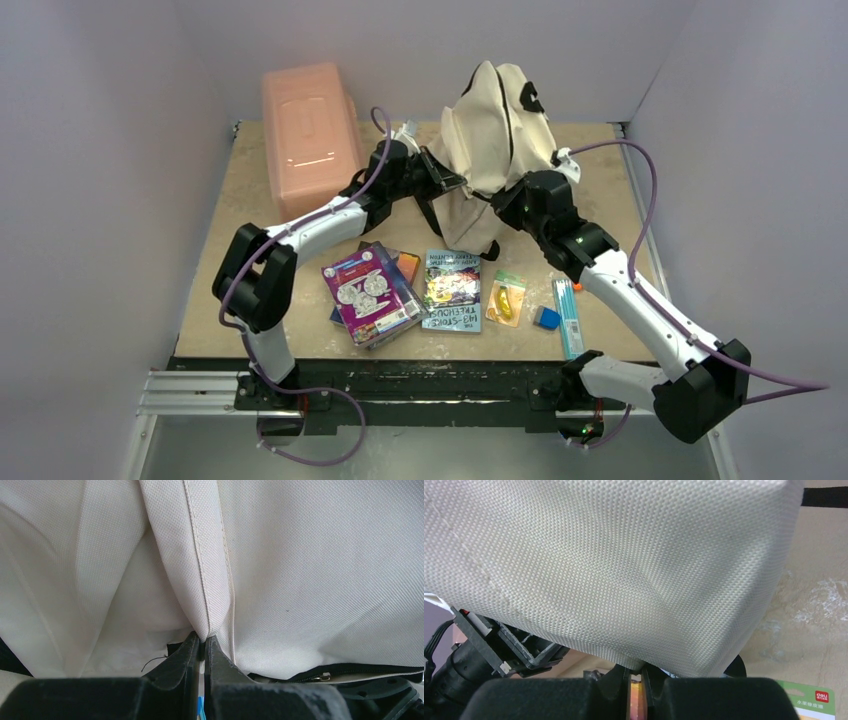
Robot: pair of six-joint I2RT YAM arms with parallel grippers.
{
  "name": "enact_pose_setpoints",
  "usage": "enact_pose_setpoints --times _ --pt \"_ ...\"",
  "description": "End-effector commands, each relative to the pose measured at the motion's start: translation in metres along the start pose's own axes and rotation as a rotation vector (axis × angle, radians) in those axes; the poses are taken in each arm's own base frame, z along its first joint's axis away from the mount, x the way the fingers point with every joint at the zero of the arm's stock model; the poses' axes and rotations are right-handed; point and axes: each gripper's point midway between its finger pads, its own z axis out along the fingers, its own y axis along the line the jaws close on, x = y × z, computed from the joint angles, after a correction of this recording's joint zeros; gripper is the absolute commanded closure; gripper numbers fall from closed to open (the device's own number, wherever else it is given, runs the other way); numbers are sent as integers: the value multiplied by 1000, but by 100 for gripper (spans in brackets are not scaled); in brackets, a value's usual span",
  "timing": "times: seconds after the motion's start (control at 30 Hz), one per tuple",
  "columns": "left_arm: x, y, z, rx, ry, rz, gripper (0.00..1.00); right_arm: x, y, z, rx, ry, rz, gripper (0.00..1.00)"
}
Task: Pack the student bag
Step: Adjust the student bag at the center of the board, then unzip the student bag at the center of the board.
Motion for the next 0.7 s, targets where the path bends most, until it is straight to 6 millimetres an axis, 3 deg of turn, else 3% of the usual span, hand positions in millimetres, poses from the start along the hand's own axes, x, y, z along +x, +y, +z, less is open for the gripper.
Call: enact_pose_setpoints --times 0.0,0.1,0.2,0.27,0.5,0.6,0.67 --pt "-14 -12 3 49 -46 22 100 -3 20 -13 -80 28 17 91" --pt "-16 -9 4 38 -55 33 100 5 20 -18 -107 68 -38 86" --pt "-15 -6 6 33 -52 33 100 10 23 -26 -169 82 -73 90" --pt "-13 -3 8 30 -48 30 100 3 30 -33 -210 56 -69 100" --pt "-11 5 8 12 -52 34 100 -44 70 -57 -307 -34 -132 100" --pt "-9 11 9 4 -52 34 100 -65 85 -65 -337 -70 -179 88" --pt "-8 11 9 11 -50 28 100 -71 82 -63 -307 -86 -210 76"
